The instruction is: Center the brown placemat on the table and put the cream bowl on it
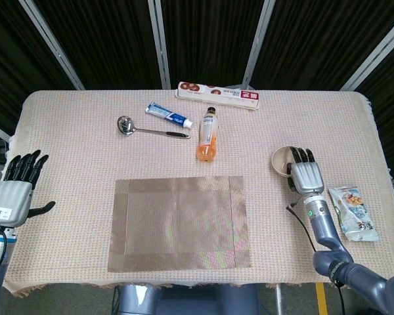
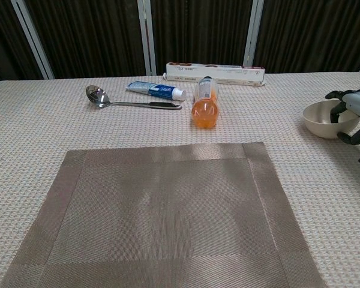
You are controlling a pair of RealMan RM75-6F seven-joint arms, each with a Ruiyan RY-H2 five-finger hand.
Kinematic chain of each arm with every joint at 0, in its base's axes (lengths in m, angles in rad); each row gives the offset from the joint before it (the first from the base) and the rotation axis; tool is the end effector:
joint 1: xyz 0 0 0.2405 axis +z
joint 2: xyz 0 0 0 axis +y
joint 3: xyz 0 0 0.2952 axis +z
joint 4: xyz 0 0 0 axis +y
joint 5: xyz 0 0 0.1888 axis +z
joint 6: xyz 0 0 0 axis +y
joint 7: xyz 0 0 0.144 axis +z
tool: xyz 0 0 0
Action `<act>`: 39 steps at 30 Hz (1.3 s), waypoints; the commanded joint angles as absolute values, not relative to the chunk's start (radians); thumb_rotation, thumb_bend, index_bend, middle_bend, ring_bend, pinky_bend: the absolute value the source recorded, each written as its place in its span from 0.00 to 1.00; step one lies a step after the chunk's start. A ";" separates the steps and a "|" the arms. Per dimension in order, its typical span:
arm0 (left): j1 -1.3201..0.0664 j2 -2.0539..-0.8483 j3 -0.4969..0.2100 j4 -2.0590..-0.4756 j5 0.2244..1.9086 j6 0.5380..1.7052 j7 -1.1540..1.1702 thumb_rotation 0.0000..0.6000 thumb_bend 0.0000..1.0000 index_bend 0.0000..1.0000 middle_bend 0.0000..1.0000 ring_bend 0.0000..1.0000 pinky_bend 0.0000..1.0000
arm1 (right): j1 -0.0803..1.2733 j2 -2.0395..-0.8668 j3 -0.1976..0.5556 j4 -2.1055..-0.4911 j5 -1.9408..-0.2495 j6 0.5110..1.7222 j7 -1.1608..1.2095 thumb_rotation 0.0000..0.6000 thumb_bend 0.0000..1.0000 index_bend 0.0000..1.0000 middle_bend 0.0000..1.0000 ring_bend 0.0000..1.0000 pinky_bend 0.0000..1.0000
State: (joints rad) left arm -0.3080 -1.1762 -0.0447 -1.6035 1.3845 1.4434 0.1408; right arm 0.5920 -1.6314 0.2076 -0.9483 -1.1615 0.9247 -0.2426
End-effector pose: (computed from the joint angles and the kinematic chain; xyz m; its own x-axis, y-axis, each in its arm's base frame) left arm -0.3054 0.2541 0.1757 0.4675 -0.0381 0.8832 0.8775 -0.1003 -0.4689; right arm -0.3195 -0.3882 0.0398 0.6000 -0.1834 0.7787 -0.7976 -0.0613 0.6001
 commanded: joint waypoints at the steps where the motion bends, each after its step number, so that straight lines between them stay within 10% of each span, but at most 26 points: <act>1: -0.307 -1.177 -0.046 -1.604 1.387 1.440 0.141 1.00 0.00 0.00 0.00 0.00 0.00 | 0.581 -1.630 0.194 -0.949 -1.207 0.970 -0.203 1.00 0.40 0.64 0.00 0.00 0.00; 20: -0.300 -1.170 -0.058 -1.599 1.400 1.416 0.117 1.00 0.00 0.00 0.00 0.00 0.00 | 0.557 -1.460 0.125 -1.296 -1.567 1.312 -0.071 1.00 0.39 0.64 0.00 0.00 0.00; 39: -0.297 -1.186 -0.074 -1.567 1.381 1.382 0.122 1.00 0.00 0.00 0.00 0.00 0.00 | 0.832 -1.542 0.064 -1.256 -1.819 1.123 0.228 1.00 0.39 0.75 0.01 0.00 0.00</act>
